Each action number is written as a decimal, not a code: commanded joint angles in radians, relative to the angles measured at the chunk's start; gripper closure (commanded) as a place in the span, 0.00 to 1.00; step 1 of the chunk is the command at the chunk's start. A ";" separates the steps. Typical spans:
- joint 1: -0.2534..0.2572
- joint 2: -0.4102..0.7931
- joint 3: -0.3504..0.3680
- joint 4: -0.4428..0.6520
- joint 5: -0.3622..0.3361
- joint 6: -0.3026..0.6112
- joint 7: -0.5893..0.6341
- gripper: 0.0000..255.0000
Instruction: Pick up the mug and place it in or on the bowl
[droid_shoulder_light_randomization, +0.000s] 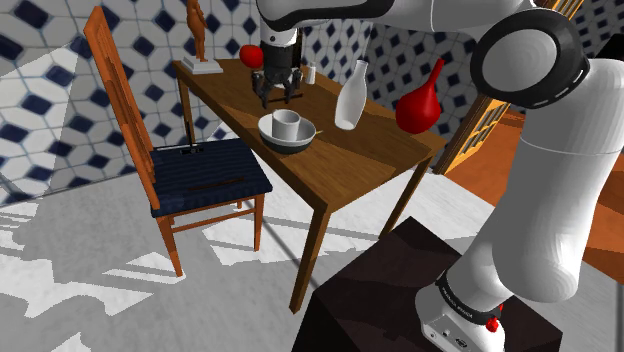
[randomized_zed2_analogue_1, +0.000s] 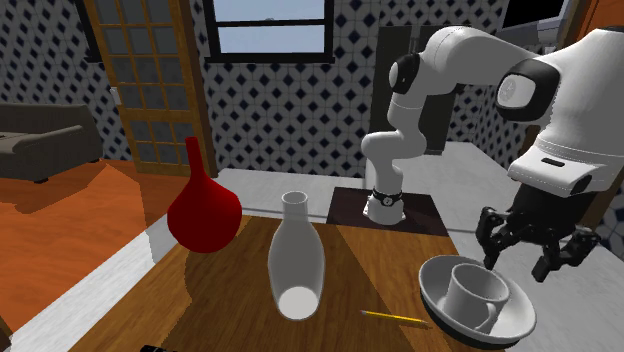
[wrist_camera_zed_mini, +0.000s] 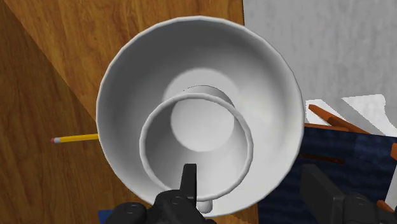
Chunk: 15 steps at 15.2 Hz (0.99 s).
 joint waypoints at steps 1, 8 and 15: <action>0.000 0.000 0.000 0.000 0.000 0.000 0.000 0.00; 0.002 0.016 0.001 0.150 0.001 -0.135 -0.002 0.00; 0.002 0.016 0.001 0.150 0.001 -0.135 -0.002 0.00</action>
